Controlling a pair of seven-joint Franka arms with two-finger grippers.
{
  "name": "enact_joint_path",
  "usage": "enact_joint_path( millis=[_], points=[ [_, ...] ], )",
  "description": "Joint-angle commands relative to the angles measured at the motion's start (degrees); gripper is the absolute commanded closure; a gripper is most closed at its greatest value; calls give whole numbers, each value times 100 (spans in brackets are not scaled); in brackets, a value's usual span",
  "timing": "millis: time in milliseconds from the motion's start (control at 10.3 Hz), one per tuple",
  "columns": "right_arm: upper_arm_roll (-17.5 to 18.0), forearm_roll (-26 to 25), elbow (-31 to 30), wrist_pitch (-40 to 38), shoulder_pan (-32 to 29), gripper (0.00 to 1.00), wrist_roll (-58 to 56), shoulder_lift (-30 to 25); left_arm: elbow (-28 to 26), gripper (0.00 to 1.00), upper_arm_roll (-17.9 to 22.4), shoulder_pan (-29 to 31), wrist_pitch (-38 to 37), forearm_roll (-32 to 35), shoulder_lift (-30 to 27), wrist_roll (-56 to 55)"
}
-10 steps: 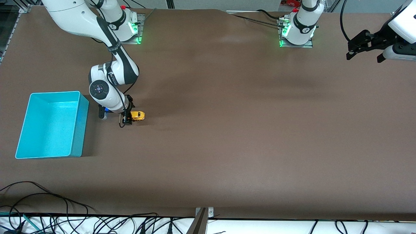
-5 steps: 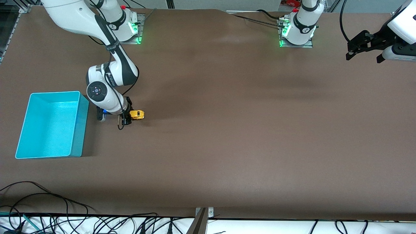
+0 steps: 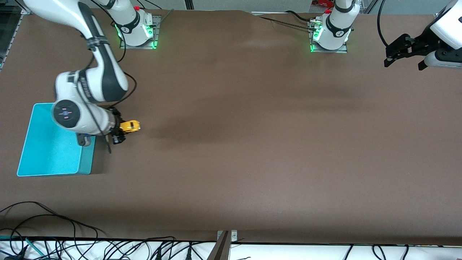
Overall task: Wind up and store yellow beetle car
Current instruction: 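Lift the car with the right gripper and carry it into the teal box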
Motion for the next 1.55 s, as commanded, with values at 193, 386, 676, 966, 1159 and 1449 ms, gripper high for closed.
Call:
enact_joint_path(
  millis=[193,386,676,966,1159,1449],
  points=[
    [-649,-7,802,-1079,-450,83,-3481,70,208,0,46,-32,-144,-76,91,-37],
    [-799,-25,785,-1018,-995,83,-5280,122,208,0,46,-41,-144,-76,91,-37],
    [-817,-149,750,16,-1690,83,-7288,647,208,0,46,-41,-144,-76,91,-37],
    [-826,-192,741,1027,-1902,83,-8196,1324,208,0,46,-41,-144,-76,91,-37],
    [-808,-166,601,1153,-2017,81,-8749,1449,208,0,46,-41,-144,-85,91,-37],
    [-826,-157,530,446,-2061,37,-8902,1327,208,0,46,-41,-144,-85,91,-37]
  ],
)
